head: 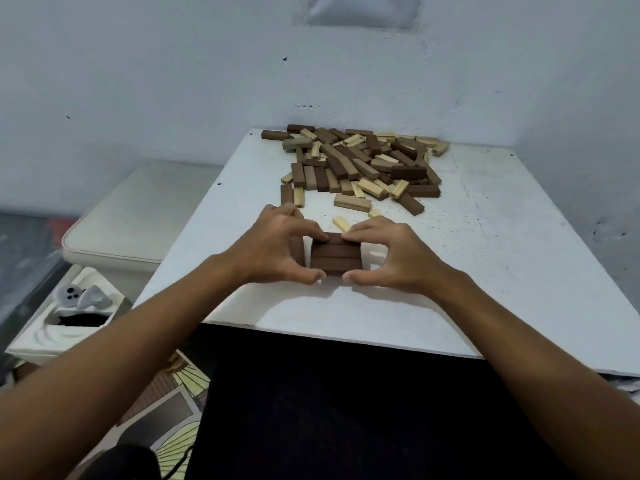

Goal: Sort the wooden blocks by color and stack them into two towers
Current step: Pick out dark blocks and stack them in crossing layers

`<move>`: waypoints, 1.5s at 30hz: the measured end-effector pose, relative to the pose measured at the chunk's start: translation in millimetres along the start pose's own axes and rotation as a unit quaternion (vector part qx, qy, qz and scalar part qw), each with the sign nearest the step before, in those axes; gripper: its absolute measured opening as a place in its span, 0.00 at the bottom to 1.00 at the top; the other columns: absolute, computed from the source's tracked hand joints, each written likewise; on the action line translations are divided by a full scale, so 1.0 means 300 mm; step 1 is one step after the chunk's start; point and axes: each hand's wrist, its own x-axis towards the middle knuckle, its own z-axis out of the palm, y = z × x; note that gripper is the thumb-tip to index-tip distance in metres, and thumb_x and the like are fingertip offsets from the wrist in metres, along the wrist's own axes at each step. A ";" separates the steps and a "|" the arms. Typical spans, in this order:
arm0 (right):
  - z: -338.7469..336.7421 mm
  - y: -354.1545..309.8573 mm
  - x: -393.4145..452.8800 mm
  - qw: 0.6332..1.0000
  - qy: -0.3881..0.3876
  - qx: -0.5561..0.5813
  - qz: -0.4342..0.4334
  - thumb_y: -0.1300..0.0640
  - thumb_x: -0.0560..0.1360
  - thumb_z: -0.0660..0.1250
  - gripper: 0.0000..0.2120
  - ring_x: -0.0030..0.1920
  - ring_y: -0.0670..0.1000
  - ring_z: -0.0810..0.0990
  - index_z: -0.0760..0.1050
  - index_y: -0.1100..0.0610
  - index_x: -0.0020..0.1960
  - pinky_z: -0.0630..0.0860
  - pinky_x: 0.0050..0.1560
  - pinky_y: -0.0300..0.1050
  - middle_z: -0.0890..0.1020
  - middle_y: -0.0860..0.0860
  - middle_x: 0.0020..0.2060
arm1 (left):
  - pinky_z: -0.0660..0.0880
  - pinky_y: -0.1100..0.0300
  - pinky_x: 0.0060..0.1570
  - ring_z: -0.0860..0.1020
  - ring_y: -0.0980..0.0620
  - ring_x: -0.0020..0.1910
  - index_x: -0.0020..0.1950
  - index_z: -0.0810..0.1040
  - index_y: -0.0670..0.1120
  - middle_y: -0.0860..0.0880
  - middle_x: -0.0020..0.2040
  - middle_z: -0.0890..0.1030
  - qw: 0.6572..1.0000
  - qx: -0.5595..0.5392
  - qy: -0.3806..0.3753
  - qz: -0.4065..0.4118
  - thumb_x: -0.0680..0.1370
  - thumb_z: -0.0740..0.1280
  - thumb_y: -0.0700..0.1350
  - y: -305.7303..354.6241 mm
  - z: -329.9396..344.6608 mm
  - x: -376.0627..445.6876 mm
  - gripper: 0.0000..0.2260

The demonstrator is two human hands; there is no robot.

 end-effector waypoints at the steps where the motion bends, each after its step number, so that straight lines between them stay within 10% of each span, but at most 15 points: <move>1: 0.008 -0.013 0.031 1.000 -0.002 0.000 -0.008 0.50 0.65 0.80 0.29 0.61 0.49 0.75 0.78 0.57 0.64 0.74 0.62 0.50 0.80 0.52 0.60 | 0.69 0.50 0.55 0.73 0.52 0.50 0.56 0.83 0.53 0.48 0.49 0.82 1.000 -0.004 0.010 -0.010 0.60 0.70 0.67 -0.022 -0.020 -0.008 0.30; 45: 0.179 -0.036 0.246 0.996 -0.072 0.040 -0.026 0.50 0.64 0.80 0.30 0.62 0.46 0.73 0.78 0.55 0.64 0.73 0.65 0.52 0.77 0.45 0.57 | 0.74 0.56 0.51 0.74 0.55 0.52 0.53 0.78 0.65 0.49 0.51 0.78 0.989 -0.074 0.028 -0.123 0.57 0.73 0.66 -0.214 -0.074 -0.124 0.25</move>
